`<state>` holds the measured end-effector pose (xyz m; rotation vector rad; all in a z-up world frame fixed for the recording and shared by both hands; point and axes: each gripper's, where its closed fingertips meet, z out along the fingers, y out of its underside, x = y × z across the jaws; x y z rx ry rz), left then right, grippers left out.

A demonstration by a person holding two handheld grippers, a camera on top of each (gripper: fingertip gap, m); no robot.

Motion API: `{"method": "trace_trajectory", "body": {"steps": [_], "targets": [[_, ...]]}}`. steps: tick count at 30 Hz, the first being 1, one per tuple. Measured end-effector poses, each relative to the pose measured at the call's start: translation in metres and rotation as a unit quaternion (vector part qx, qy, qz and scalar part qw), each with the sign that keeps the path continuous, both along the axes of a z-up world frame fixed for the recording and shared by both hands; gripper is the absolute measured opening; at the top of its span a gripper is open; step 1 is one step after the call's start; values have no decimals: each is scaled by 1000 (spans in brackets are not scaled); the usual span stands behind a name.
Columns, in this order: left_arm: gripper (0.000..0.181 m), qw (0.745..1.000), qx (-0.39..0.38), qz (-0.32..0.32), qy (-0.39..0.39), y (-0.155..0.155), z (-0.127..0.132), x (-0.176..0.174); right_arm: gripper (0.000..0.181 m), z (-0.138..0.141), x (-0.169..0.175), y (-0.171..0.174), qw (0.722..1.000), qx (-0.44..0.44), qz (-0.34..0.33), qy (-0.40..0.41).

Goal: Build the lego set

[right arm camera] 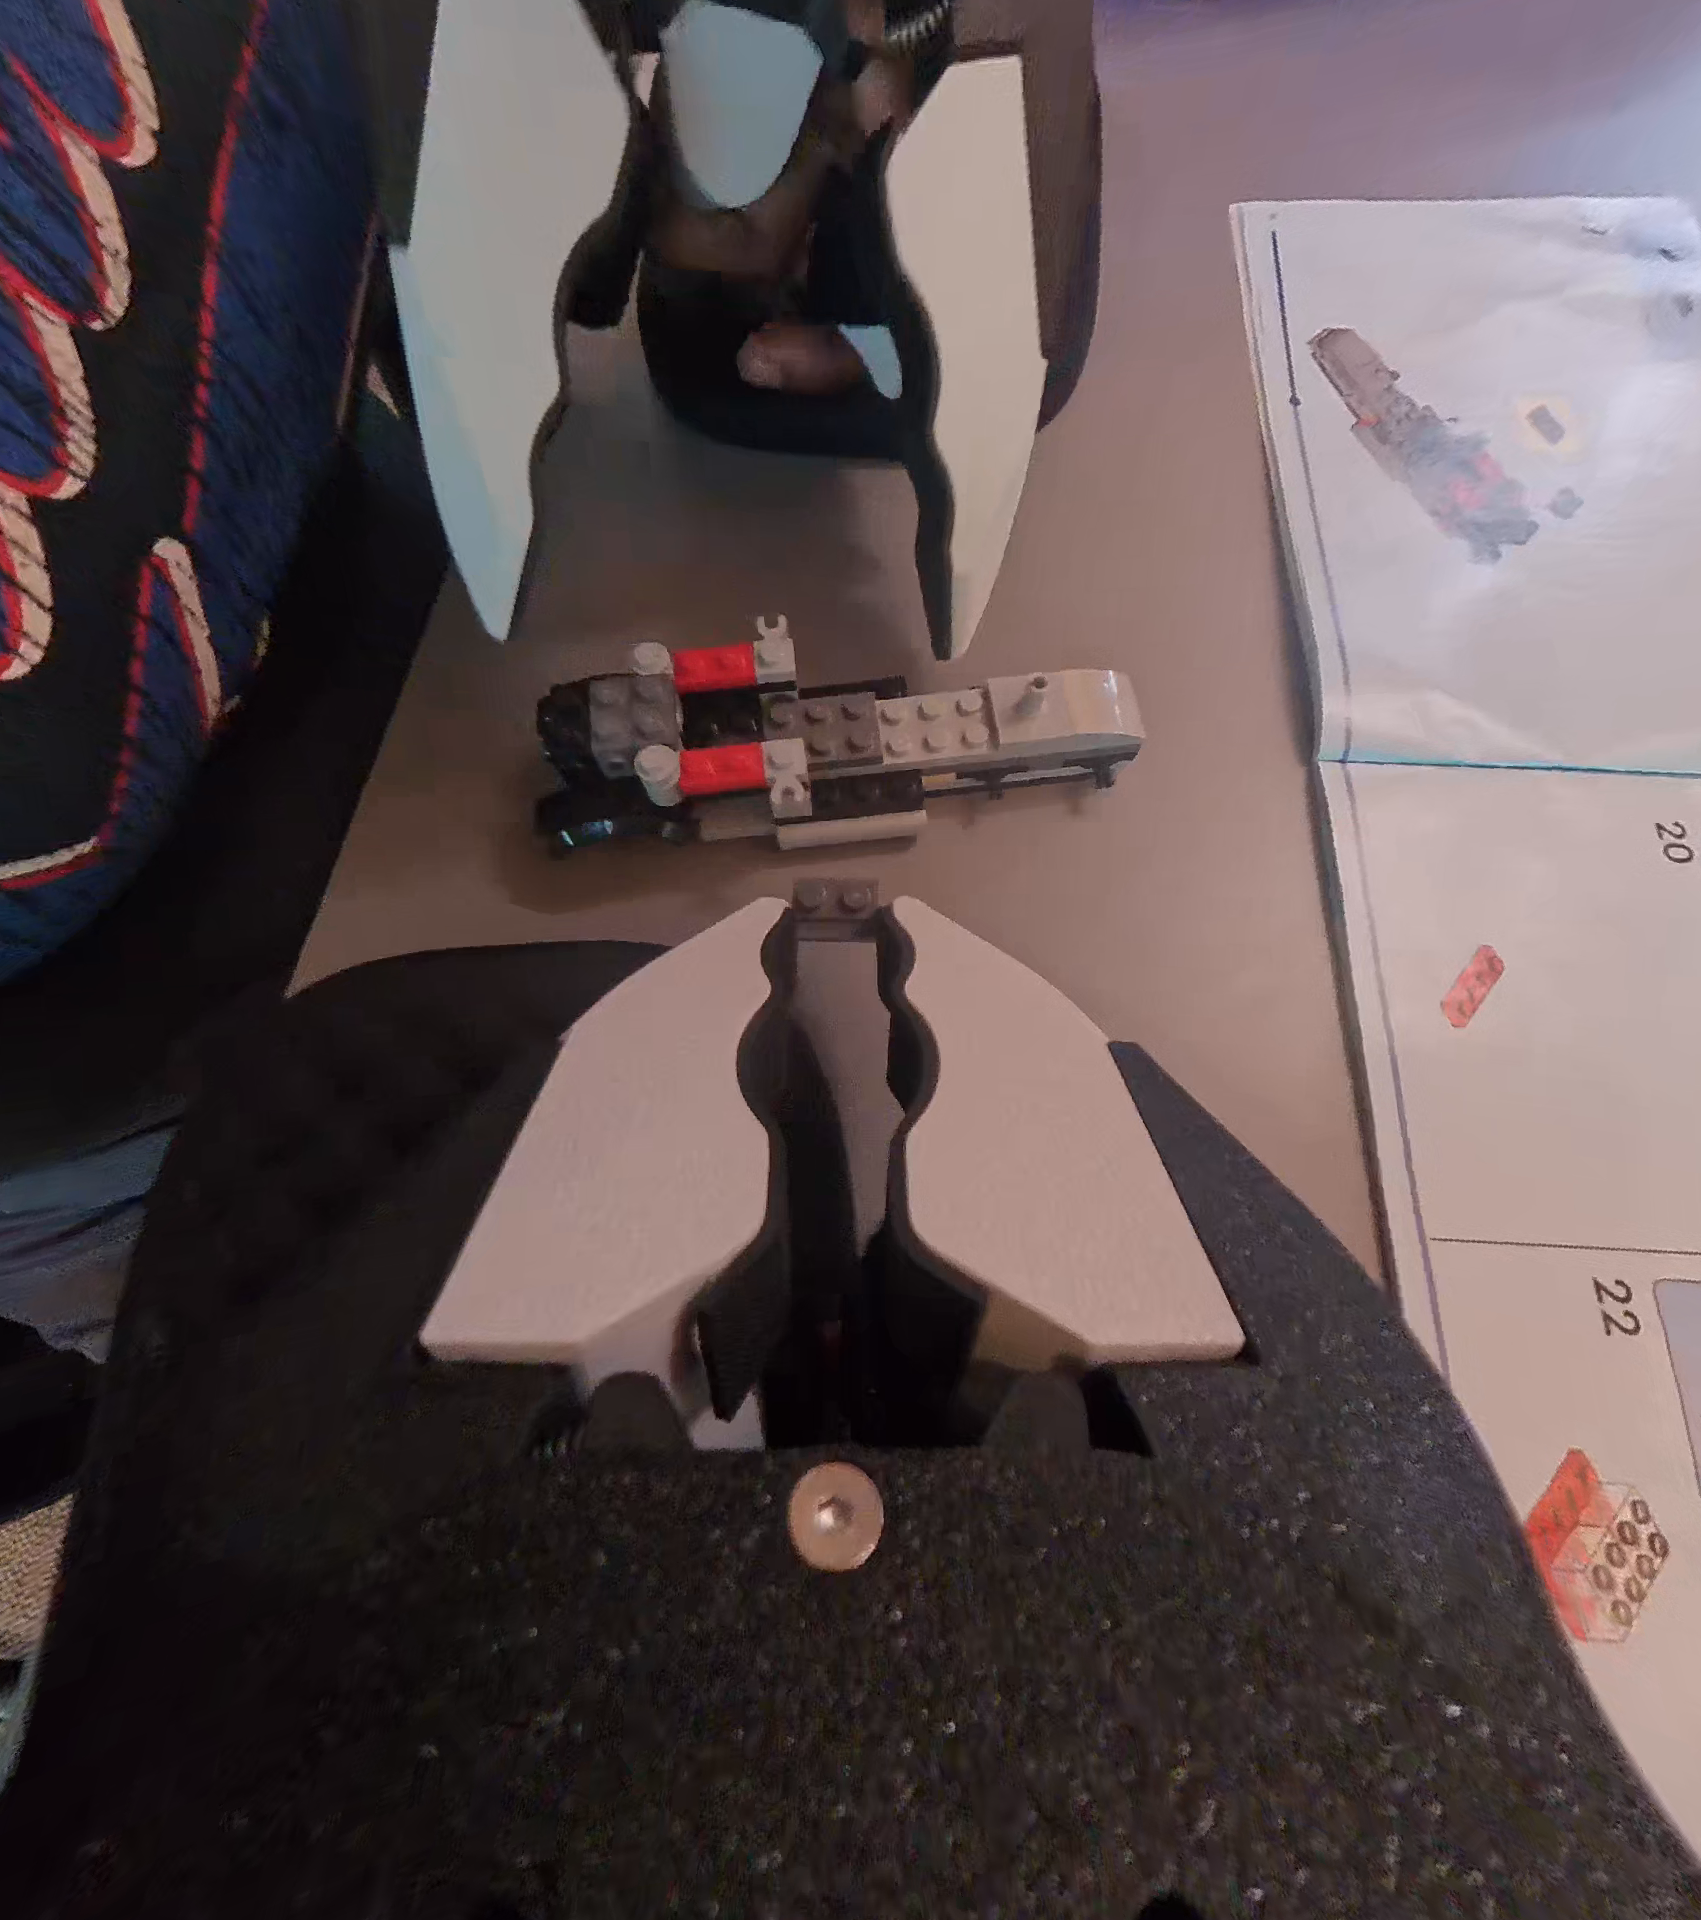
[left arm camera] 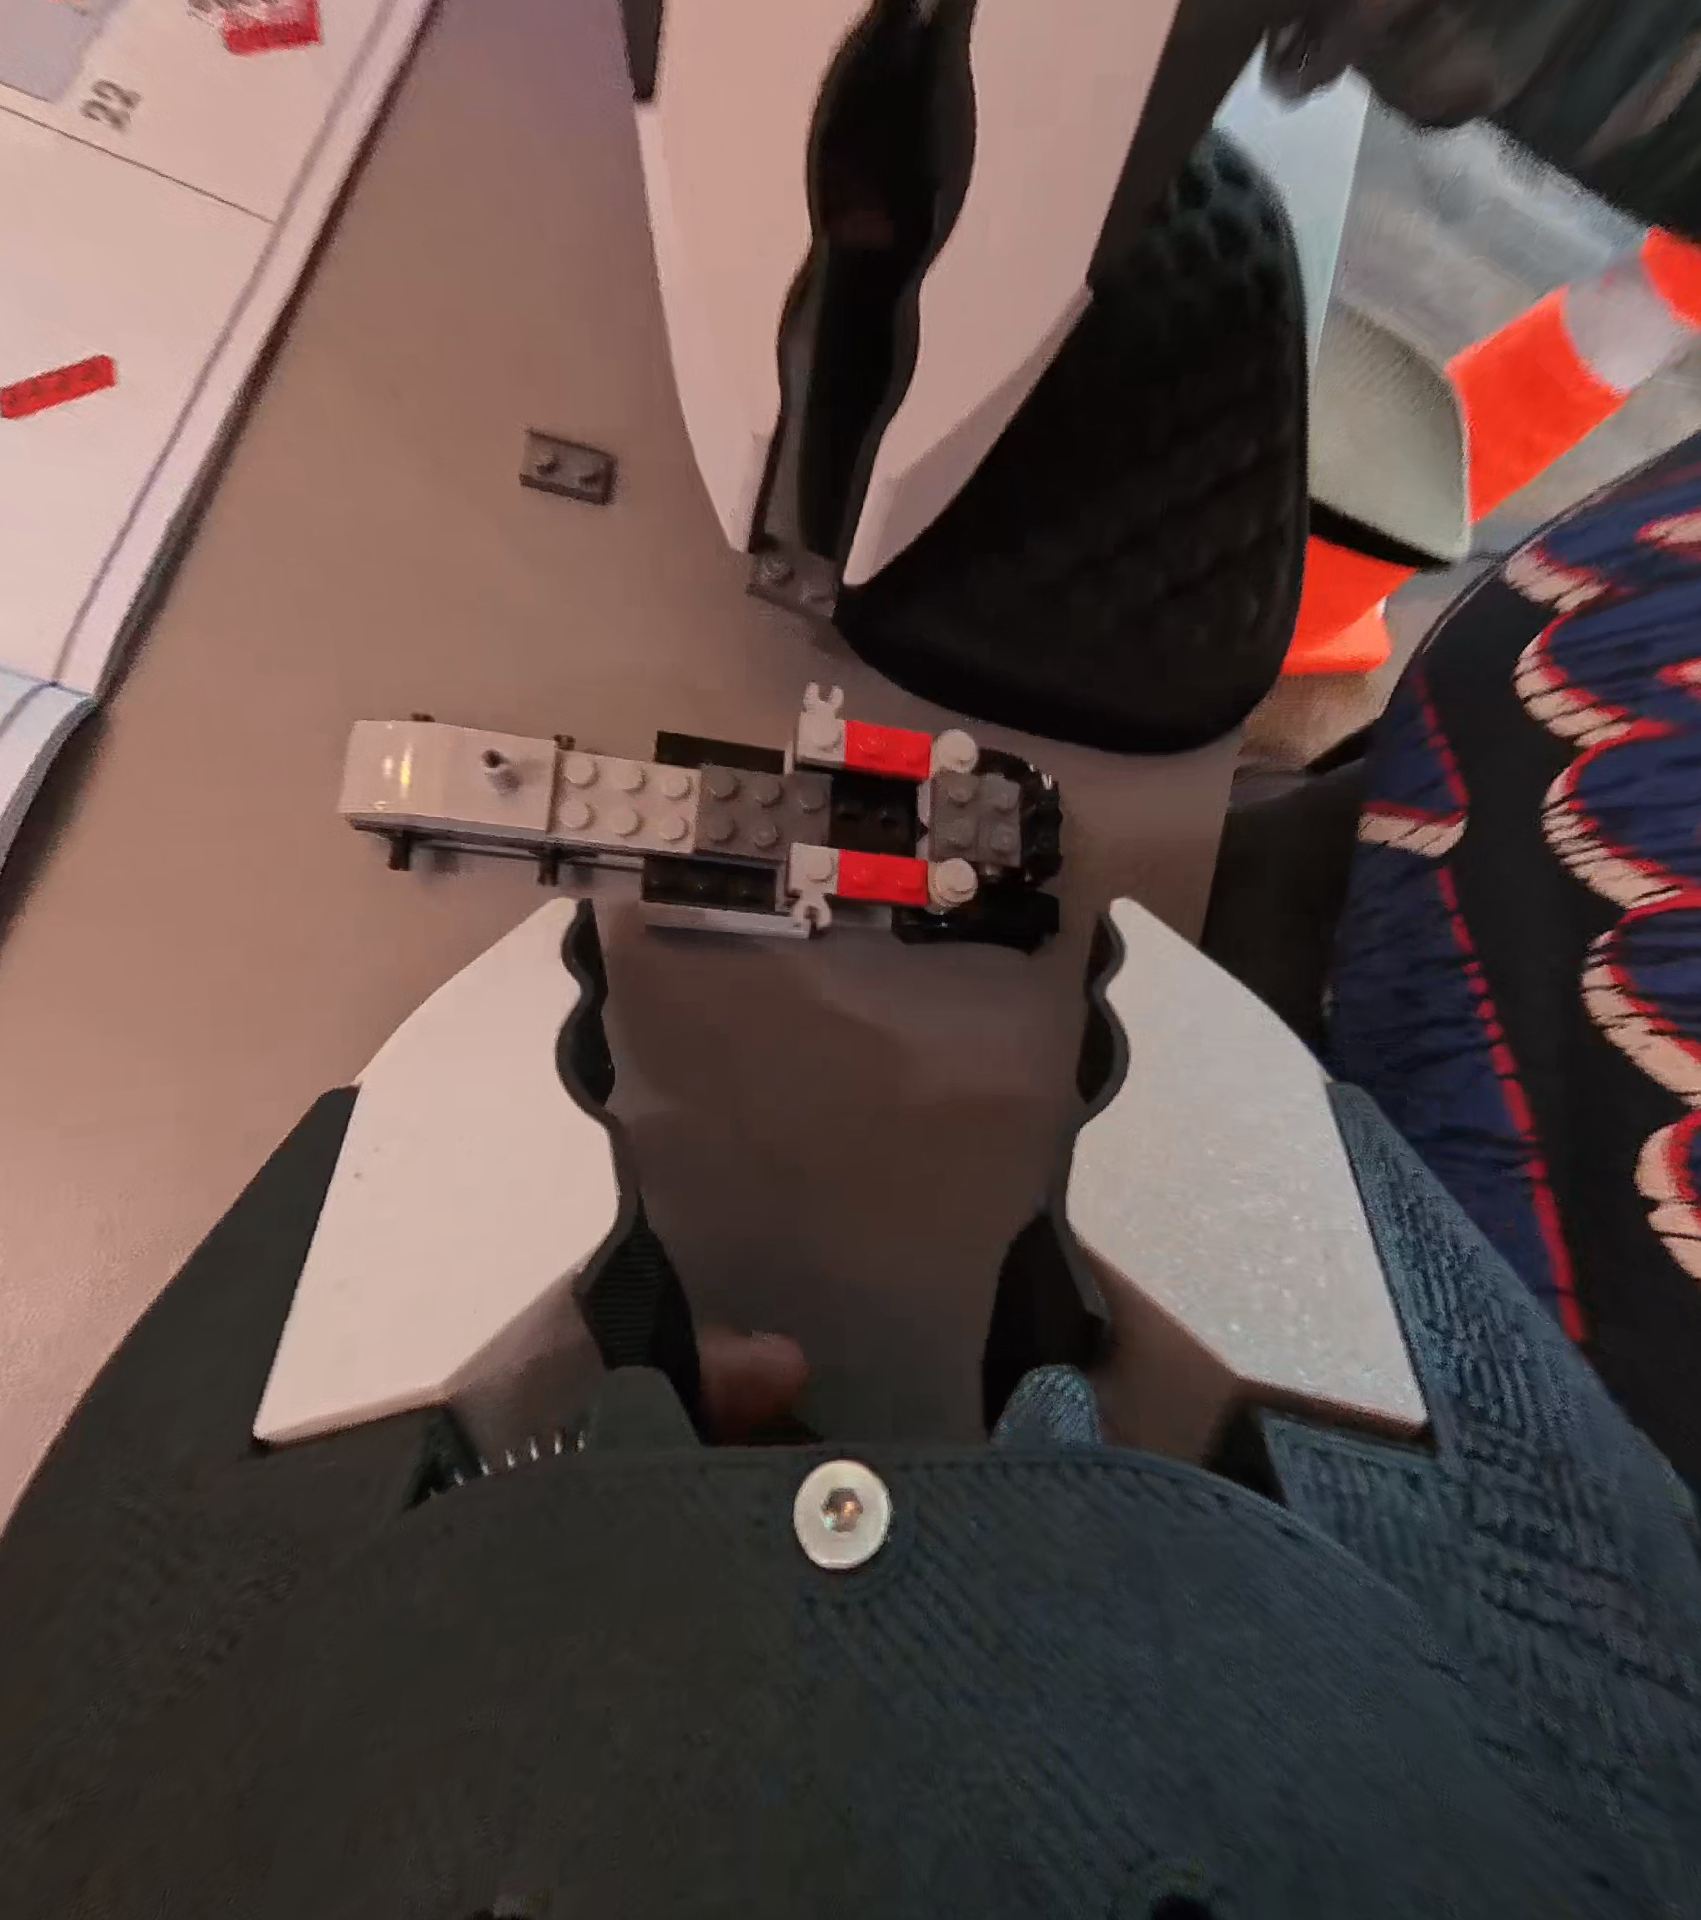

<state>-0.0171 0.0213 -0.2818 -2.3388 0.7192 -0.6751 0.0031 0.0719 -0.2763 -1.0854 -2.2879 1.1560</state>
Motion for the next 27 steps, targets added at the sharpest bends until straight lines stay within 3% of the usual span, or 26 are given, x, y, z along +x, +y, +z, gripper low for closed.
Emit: {"method": "trace_trajectory", "body": {"steps": [5, 10, 27], "targets": [[78, 998, -3, -41, 40, -10, -9, 0, 15, -21, 1, -7, 996, 58, -13, -64], [64, 995, -2, -69, 69, -13, -16, -1, 15, -21, -3, -23, 996, 51, -11, -69], [55, 986, -19, -166, -11, -20, -8, 24, 15, 0, 11, -47, 998, 12, -44, -49]]}}
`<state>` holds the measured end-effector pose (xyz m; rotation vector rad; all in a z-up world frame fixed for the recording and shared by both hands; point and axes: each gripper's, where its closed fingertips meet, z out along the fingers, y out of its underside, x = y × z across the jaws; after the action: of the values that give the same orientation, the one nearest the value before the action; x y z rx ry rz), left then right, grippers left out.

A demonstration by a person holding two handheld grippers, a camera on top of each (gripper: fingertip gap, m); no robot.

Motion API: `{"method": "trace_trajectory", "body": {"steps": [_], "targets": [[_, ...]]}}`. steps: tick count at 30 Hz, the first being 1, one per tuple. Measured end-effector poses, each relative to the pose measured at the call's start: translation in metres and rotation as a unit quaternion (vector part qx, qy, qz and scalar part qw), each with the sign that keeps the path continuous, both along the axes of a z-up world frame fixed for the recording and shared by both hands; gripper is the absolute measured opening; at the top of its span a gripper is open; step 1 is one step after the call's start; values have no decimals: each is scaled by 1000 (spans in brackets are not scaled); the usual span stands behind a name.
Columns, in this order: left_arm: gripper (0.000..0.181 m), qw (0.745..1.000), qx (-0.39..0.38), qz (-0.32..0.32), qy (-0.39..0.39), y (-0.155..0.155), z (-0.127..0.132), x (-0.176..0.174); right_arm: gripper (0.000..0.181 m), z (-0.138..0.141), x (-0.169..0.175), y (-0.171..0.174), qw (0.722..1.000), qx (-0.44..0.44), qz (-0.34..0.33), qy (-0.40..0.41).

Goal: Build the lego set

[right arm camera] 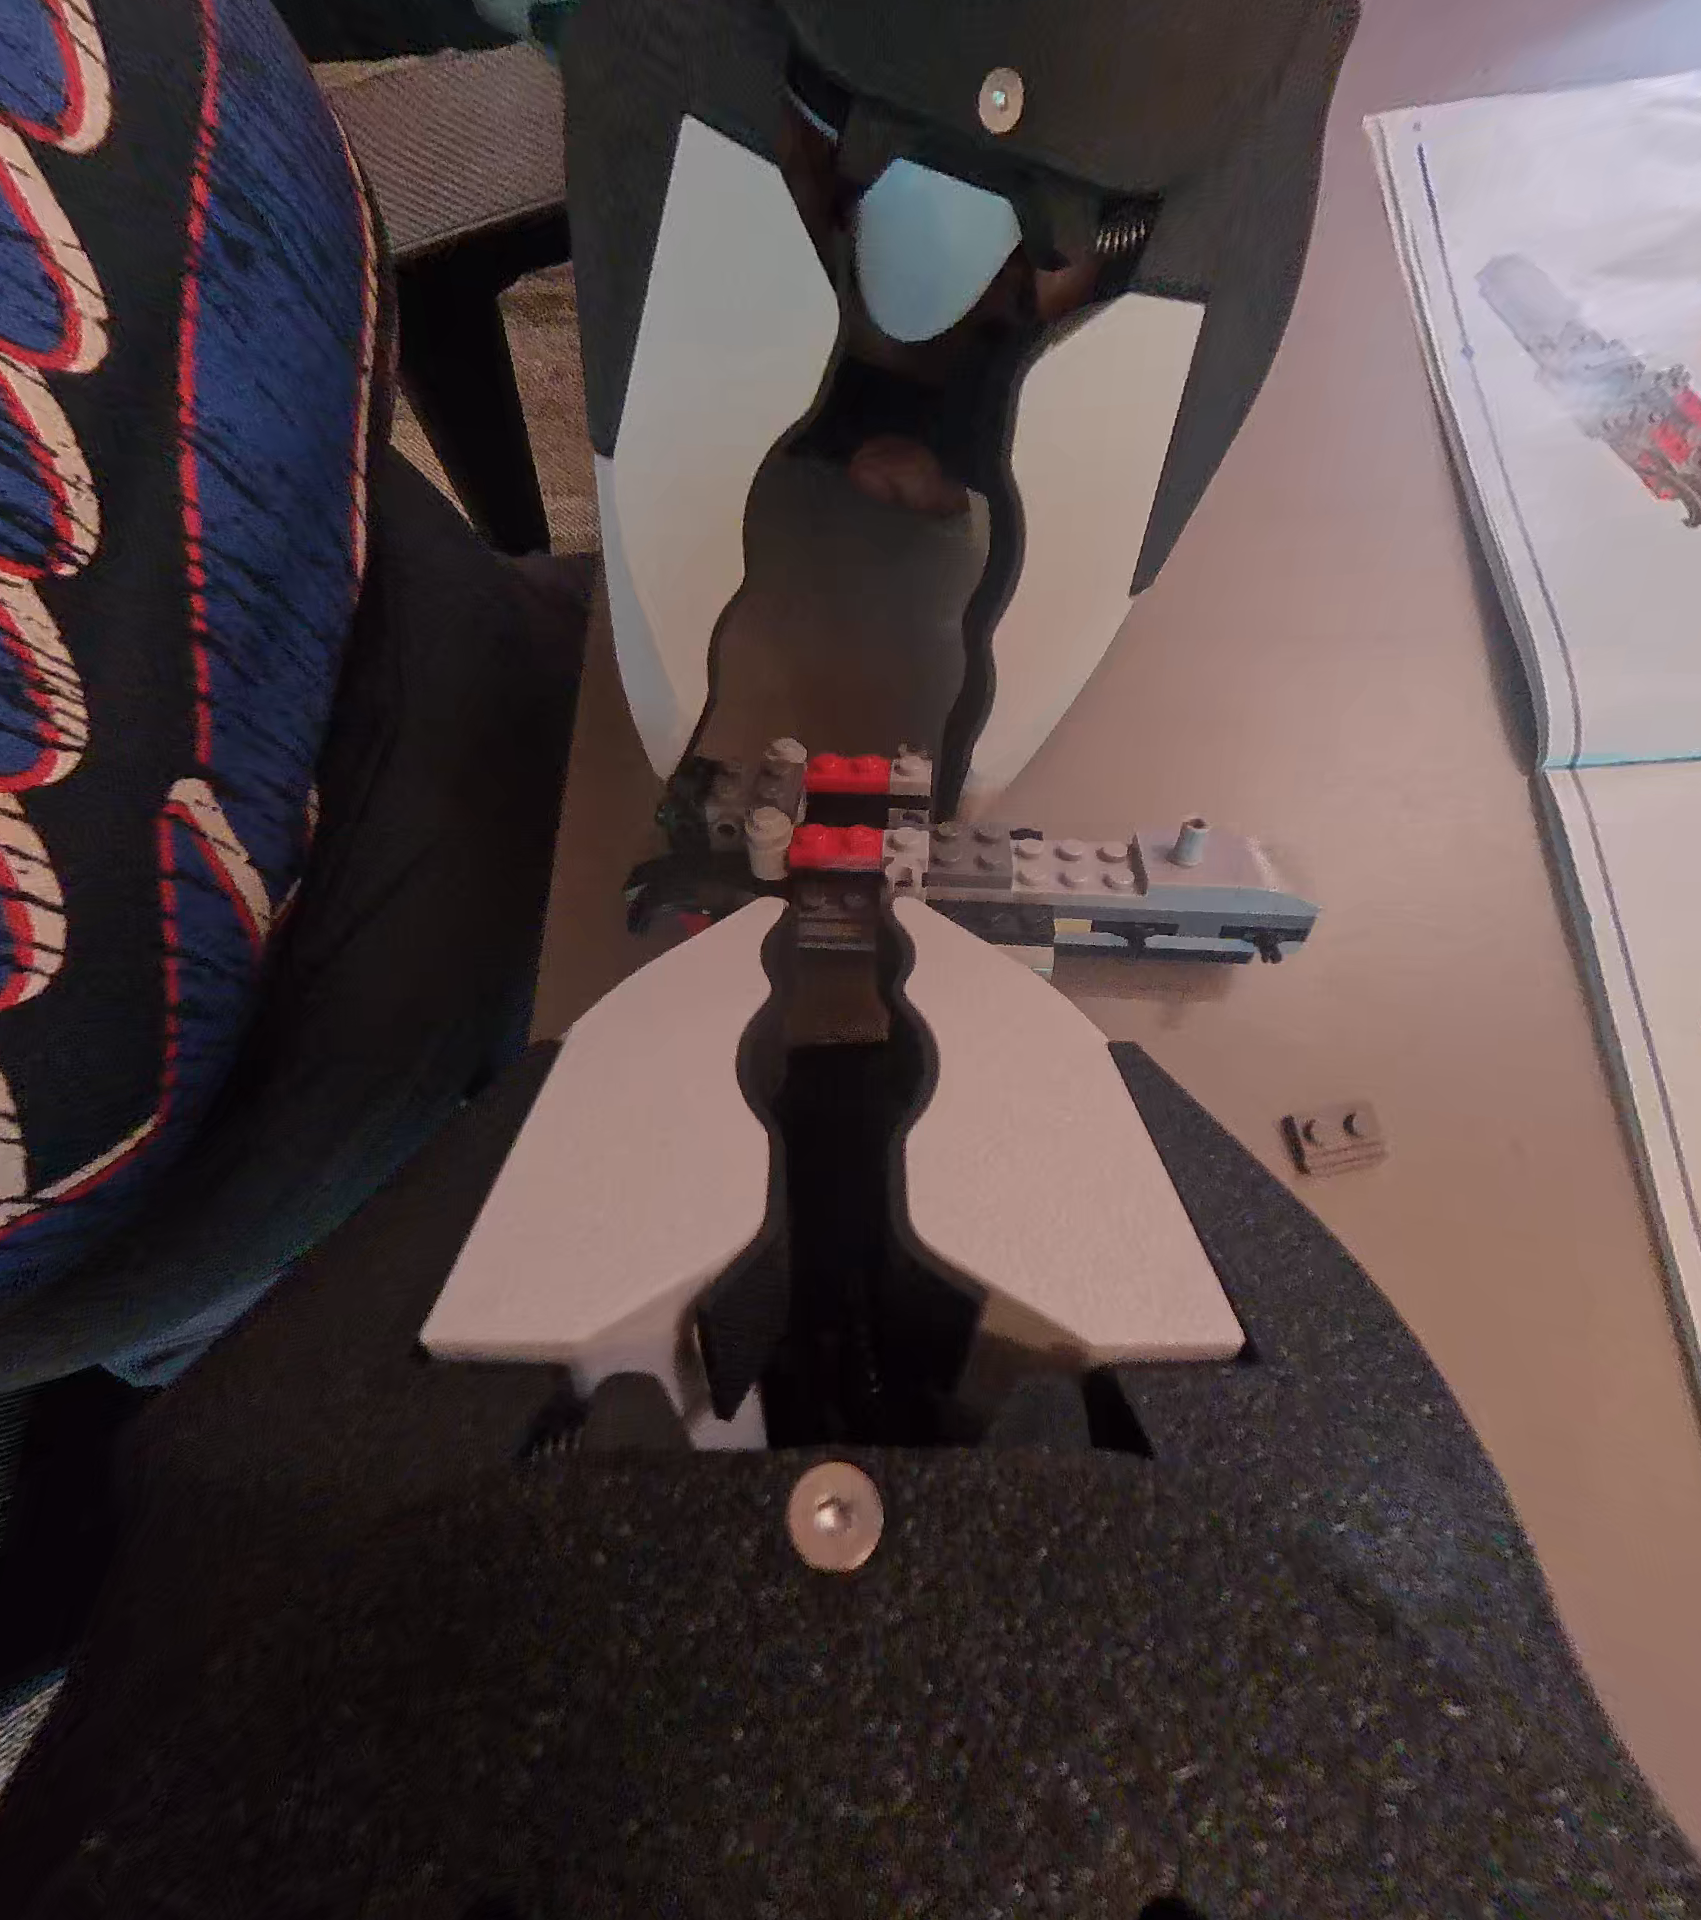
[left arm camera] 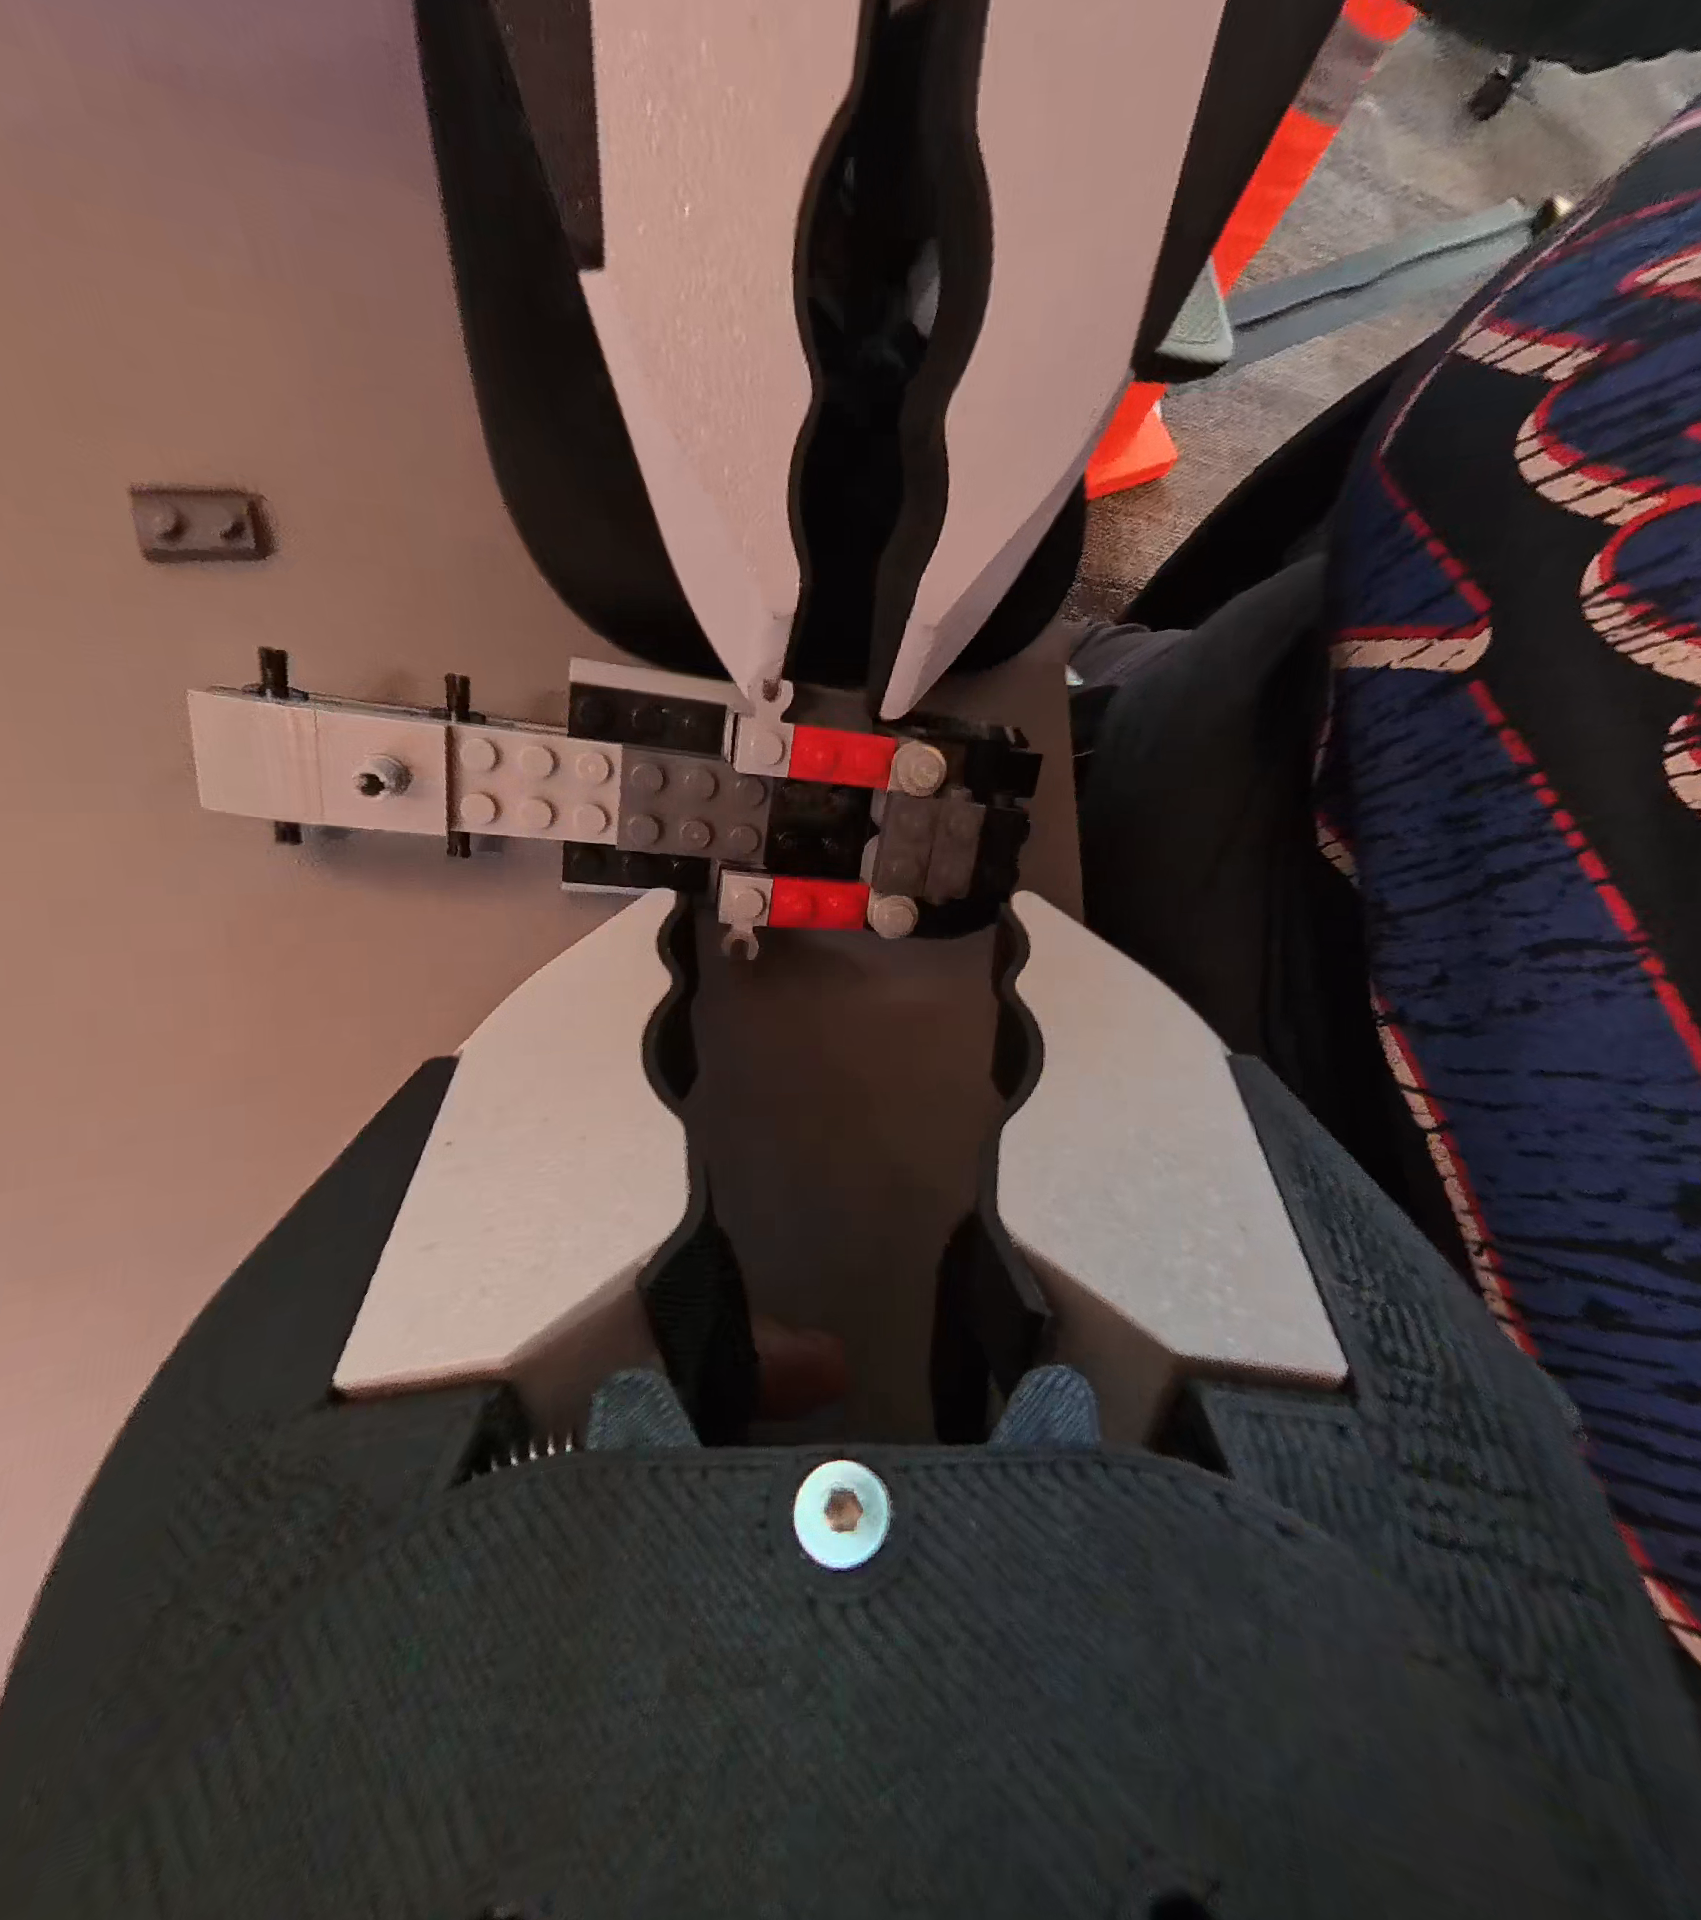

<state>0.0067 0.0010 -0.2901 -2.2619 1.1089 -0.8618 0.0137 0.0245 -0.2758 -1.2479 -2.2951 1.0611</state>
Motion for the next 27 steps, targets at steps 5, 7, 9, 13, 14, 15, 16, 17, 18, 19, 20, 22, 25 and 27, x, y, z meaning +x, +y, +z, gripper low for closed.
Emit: {"method": "trace_trajectory", "body": {"steps": [5, 7, 9, 13, 14, 15, 16, 17, 18, 19, 20, 22, 25, 27], "targets": [[53, 999, 21, -22, -21, 3, 7, 12, 5, -3, 17, 2, 999, 14, -17, -29], [51, 999, 28, -22, -24, 6, 9, 15, 6, -7, 22, 8, 999, 11, -35, -37], [49, 999, 22, -16, -29, 7, 9, 15, 6, -8, 25, 13, 998, 2, -50, -33], [51, 999, 30, -9, -25, 7, 9, 13, 8, -9, 26, 13, 998, -5, -57, -18], [51, 999, 33, -10, -22, 7, 9, 13, 13, -8, 25, 12, 998, -6, -57, -10], [51, 999, 36, -11, -22, 7, 8, 14, 16, -7, 25, 9, 998, -5, -56, -3], [51, 999, 37, -11, -22, 7, 8, 14, 19, -7, 25, 7, 999, 0, -54, 2], [51, 999, 37, -10, -24, 7, 8, 14, 20, -8, 24, 5, 999, 12, -51, 7], [51, 999, 35, -10, -27, 7, 8, 13, 20, -11, 25, 4, 998, 29, -45, 12], [51, 999, 33, -9, -29, 7, 9, 13, 20, -13, 25, 4, 998, 47, -39, 18], [51, 999, 32, -9, -30, 7, 9, 13, 20, -13, 24, 3, 998, 55, -32, 28], [51, 999, 32, -10, -30, 7, 9, 13, 21, -14, 22, 2, 997, 71, -21, 36], [50, 999, 35, -10, -29, 7, 9, 13, 21, -18, 21, 0, 994, 102, -5, 47], [50, 999, 37, -10, -30, 7, 9, 13, 17, -17, 21, 0, 992, 114, -2, 59]]}}
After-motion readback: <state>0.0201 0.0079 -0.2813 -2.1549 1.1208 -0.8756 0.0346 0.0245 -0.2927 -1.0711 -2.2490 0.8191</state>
